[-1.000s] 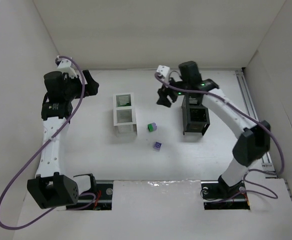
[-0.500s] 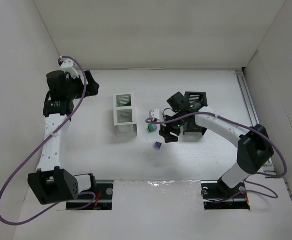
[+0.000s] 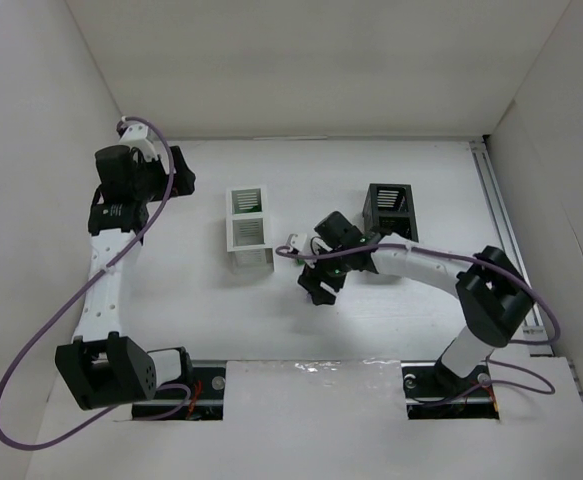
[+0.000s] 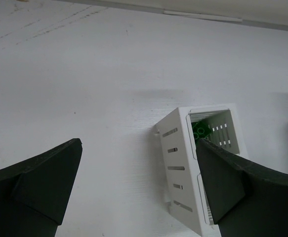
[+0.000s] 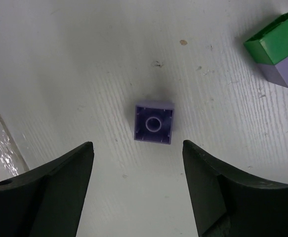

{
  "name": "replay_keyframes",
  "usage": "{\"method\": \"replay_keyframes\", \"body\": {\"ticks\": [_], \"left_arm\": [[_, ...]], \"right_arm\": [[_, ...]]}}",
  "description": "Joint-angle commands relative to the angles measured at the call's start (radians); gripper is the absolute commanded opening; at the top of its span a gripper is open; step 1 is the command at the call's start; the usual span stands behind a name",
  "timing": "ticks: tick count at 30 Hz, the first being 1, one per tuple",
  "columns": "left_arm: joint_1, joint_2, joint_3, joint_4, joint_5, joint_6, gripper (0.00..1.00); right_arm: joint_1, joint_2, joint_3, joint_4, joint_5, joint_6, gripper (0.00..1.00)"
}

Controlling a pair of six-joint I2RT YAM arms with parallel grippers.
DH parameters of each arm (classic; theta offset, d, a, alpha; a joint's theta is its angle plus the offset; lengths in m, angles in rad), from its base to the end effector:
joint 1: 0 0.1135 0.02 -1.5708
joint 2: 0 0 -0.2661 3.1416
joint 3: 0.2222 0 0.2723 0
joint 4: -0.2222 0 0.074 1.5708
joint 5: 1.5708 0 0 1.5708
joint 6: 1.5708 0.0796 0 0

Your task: Sort the legos into containers by color

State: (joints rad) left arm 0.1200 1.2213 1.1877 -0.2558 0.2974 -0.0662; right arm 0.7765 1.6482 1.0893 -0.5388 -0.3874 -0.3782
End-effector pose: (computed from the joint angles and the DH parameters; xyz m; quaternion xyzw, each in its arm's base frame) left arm 0.3406 0.0176 0.3717 0.0145 0.7976 -0.1028 0.5941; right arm 0.2392 0.2772 0.1574 -0.5585 0.7747 0.2289 0.1884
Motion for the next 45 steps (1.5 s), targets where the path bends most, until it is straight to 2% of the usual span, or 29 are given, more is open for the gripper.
{"method": "replay_keyframes", "body": {"ticks": [1,12,17,19,21,22,23,24,27,31,35,37,39,42,45], "left_arm": [[0.006,-0.039,-0.014,0.029,-0.02,0.014,0.99],[0.006,-0.029,-0.014,0.029,-0.02,0.034,0.99],[0.006,-0.029,-0.014,0.029,-0.02,0.034,0.99],[0.006,-0.029,-0.014,0.029,-0.009,0.025,0.99],[0.006,-0.029,-0.014,0.029,-0.009,0.025,0.99],[0.006,-0.029,-0.014,0.029,-0.009,0.025,0.99],[0.006,-0.029,-0.014,0.029,-0.009,0.025,0.99],[0.006,-0.029,-0.014,0.029,-0.009,0.025,0.99],[0.006,-0.02,-0.014,0.029,-0.009,0.025,0.99],[0.006,-0.011,-0.005,0.038,0.002,0.025,0.99],[0.006,-0.011,-0.005,0.038,0.025,0.025,0.99],[0.006,-0.011,-0.005,0.049,0.036,0.025,0.99],[0.006,-0.011,-0.005,0.049,0.036,0.025,0.99],[0.006,-0.002,-0.005,0.049,0.036,0.025,0.99],[0.006,-0.002,-0.005,0.049,0.036,0.025,0.99]], "right_arm": [[0.067,-0.013,-0.025,0.152,0.088,0.117,0.78],[0.098,0.108,0.043,0.148,0.246,0.177,0.79],[0.107,0.117,0.054,0.122,0.246,0.186,0.79],[0.107,0.128,0.054,0.122,0.246,0.186,0.76],[0.107,0.128,0.054,0.122,0.246,0.186,0.56],[0.107,0.128,0.054,0.122,0.246,0.186,0.35],[0.107,0.128,0.054,0.122,0.255,0.186,0.35],[0.107,0.128,0.044,0.122,0.255,0.177,0.2],[0.107,0.128,0.044,0.122,0.265,0.177,0.03],[0.107,0.059,0.017,0.131,0.288,0.136,0.0],[0.06,-0.089,0.026,0.076,0.188,0.036,0.0],[0.032,-0.19,0.082,0.054,0.098,-0.049,0.0],[0.021,-0.235,0.128,0.054,0.076,-0.079,0.0],[0.021,-0.234,0.248,0.027,0.067,-0.105,0.0],[0.032,-0.15,0.388,0.026,0.076,-0.074,0.0]]}}
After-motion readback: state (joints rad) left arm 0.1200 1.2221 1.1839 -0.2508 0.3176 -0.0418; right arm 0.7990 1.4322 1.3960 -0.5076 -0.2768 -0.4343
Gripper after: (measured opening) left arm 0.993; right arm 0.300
